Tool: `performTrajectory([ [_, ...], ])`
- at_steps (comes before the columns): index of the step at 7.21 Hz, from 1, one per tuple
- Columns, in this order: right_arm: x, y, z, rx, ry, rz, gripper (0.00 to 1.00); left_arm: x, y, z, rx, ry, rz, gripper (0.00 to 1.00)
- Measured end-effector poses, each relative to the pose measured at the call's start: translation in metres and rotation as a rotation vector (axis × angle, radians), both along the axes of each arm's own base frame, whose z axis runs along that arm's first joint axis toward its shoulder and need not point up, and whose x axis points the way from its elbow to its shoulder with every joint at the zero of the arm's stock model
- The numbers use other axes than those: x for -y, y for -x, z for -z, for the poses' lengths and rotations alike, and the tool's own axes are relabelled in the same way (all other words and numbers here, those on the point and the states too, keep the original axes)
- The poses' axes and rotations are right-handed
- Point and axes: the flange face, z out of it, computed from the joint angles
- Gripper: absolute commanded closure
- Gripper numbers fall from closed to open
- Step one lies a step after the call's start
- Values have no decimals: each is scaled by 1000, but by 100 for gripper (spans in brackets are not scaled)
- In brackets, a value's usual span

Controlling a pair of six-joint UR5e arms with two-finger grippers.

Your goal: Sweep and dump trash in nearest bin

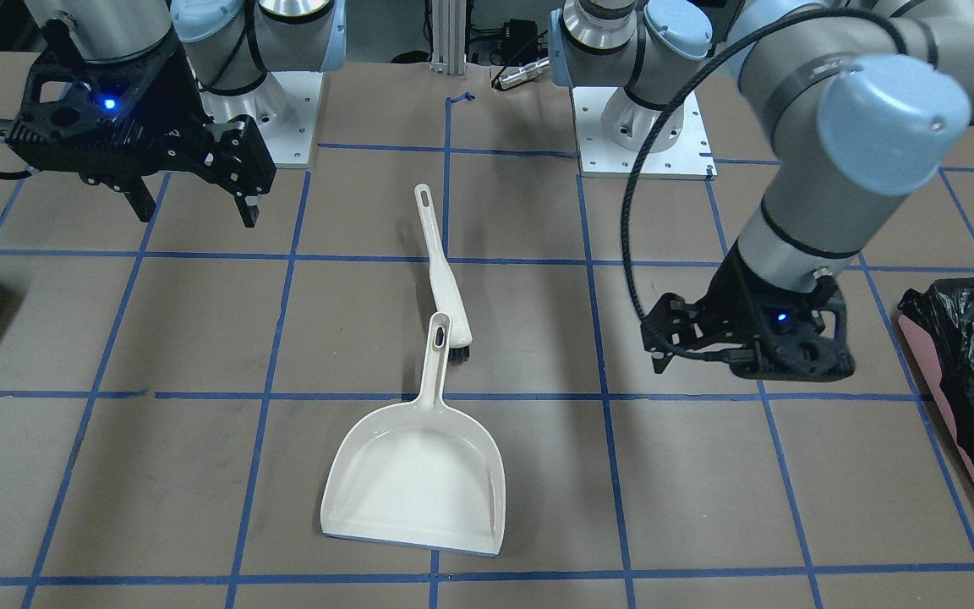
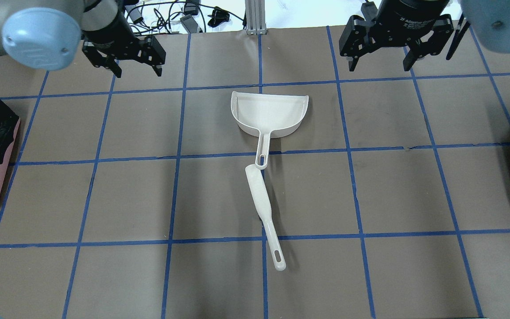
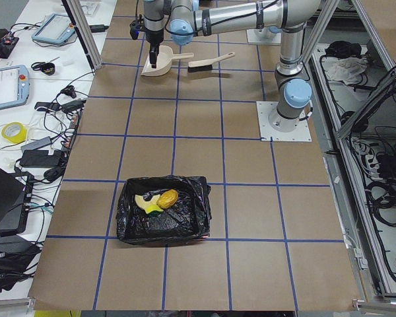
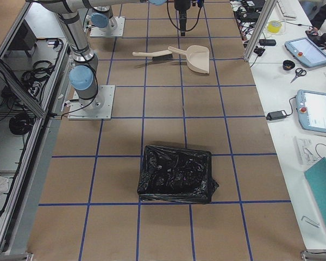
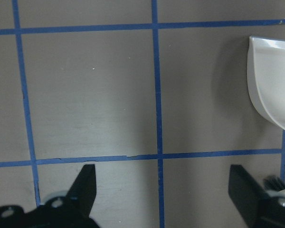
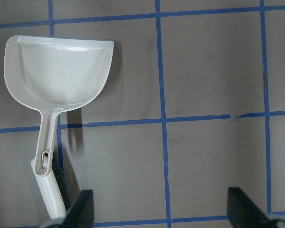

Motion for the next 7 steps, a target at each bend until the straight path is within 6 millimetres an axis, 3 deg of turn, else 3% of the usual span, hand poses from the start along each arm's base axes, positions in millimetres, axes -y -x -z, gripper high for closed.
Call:
performTrajectory([
  [2, 0, 0, 0, 1, 0, 0, 0, -22, -36, -24, -1, -30, -44, 0],
  [3, 0, 0, 0, 1, 0, 0, 0, -34, -42, -34, -1, -39, -56, 0],
  [5, 0, 0, 0, 2, 0, 0, 0, -49, -43, -45, -1, -50, -60, 0],
  [7, 0, 0, 0, 2, -1, 0, 0, -53, -43, -44, -1, -57, -62, 0],
])
